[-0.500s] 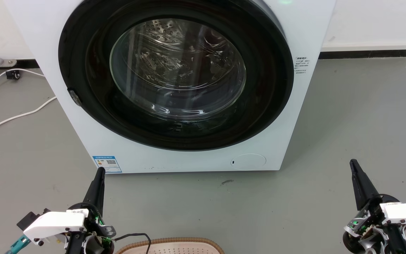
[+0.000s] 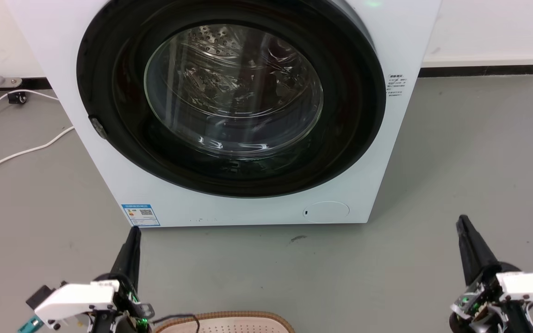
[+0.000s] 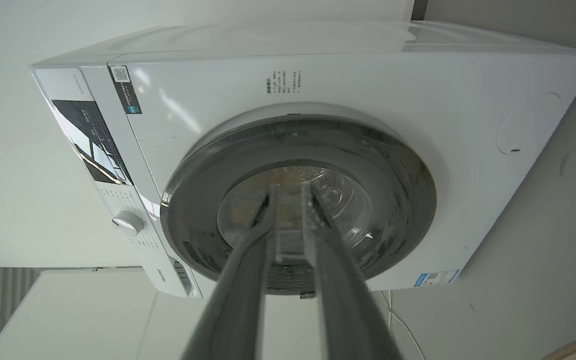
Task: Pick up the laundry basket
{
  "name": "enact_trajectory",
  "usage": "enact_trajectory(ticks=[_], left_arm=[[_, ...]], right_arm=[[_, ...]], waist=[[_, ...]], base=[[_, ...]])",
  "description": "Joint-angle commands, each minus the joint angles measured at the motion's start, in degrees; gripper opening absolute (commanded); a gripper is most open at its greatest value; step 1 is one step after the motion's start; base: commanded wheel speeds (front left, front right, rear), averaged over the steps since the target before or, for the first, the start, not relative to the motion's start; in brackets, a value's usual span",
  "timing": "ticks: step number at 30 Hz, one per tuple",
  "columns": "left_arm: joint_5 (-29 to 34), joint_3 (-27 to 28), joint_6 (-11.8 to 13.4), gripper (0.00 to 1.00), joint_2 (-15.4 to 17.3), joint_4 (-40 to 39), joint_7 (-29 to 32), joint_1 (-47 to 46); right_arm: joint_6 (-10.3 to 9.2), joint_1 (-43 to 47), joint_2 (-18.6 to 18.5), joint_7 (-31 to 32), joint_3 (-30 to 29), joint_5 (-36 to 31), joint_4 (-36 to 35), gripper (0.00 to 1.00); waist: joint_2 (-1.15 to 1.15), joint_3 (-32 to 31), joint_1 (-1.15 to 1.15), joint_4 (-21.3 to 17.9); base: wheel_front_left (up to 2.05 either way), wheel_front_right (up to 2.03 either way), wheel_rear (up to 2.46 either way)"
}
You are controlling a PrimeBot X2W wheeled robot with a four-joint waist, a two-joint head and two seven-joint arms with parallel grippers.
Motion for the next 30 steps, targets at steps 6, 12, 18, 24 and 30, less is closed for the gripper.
enact_trajectory(ticks=[6,12,18,24,30], left_arm=[[0.1,-2.5,0.0,1.0,0.0,-0.8,-1.9,-1.1],[2.9,-3.4,0.0,1.0,0.0,-1.8,-3.6,-1.7],[10.1,-4.6,0.0,1.0,0.0,-3.8,-5.1,-2.1],[18.5,-5.7,-0.1,1.0,0.0,-5.4,-6.6,-2.2],[25.6,-6.9,0.7,1.0,0.0,-6.5,-8.0,-2.2]], right_arm=[[0.0,-0.2,0.0,-1.5,0.7,-0.4,-1.5,1.0],[0.0,-0.1,-0.5,-3.4,1.8,-2.5,-2.4,1.0],[0.0,-0.3,-1.7,-5.1,2.8,-9.0,-3.4,1.0],[0.0,-0.1,-1.5,-6.6,3.0,-18.7,-5.1,1.0],[0.0,0.3,-1.6,-8.0,3.6,-27.9,-6.3,1.0]], waist=[[0.0,0.1,0.0,0.0],[0.0,0.1,0.0,-0.1],[0.0,0.1,0.0,-0.1],[0.0,0.1,0.0,0.0],[0.0,0.1,0.0,0.0]], base=[[0.0,0.0,0.0],[0.0,0.0,0.0],[0.0,0.0,0.0],[0.0,0.0,0.0],[0.0,0.0,0.0]])
